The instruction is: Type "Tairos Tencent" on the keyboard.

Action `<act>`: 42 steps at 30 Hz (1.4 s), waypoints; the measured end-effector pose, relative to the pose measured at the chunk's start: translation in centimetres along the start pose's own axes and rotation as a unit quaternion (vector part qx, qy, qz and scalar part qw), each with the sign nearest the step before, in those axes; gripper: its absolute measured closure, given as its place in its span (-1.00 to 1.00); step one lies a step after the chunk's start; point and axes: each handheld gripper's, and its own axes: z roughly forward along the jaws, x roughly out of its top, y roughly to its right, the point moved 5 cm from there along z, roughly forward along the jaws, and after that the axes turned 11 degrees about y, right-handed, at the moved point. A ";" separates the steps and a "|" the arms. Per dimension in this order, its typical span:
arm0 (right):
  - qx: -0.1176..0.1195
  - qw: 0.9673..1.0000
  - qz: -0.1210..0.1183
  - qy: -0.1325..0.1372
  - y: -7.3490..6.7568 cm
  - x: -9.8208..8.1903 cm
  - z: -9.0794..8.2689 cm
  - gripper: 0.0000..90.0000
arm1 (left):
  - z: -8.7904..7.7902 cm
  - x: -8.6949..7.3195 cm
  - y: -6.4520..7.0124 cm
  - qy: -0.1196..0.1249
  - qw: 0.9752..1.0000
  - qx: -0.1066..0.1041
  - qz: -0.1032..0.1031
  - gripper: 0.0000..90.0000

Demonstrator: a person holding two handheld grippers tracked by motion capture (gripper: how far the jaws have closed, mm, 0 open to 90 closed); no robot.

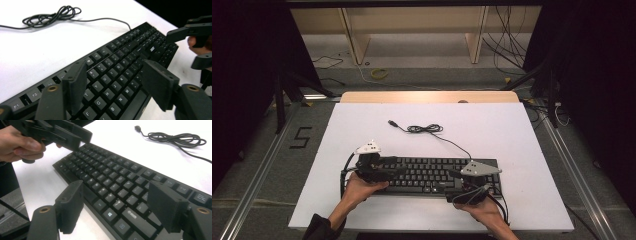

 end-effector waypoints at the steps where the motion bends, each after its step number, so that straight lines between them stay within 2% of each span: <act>1: -0.002 1.000 0.000 0.000 0.1 0.0 -0.1 -0.32 | -0.1 0.0 0.1 0.003 1.000 -0.002 0.001 -0.21; 12: -0.011 1.000 -0.004 0.013 0.7 -0.1 -1.4 -0.32 | -1.7 -0.6 0.9 0.022 1.000 -0.009 0.009 -0.33; 16: -0.014 1.000 -0.004 0.016 0.9 -0.2 -1.9 -0.32 | -2.3 -0.8 0.9 0.031 0.999 -0.009 0.006 -0.35; 29: -0.023 0.999 -0.007 0.028 1.5 -0.6 -3.2 -0.31 | -3.5 -1.9 0.5 0.032 0.999 0.002 0.009 -0.38; 38: -0.028 0.999 -0.010 0.032 1.7 -1.0 -4.0 -0.32 | -4.1 -2.6 0.8 0.039 0.999 0.005 0.008 -0.38; 42: -0.033 0.999 -0.013 0.033 1.9 -1.2 -4.4 -0.32 | -4.3 -2.8 1.0 0.037 0.999 0.005 0.014 -0.39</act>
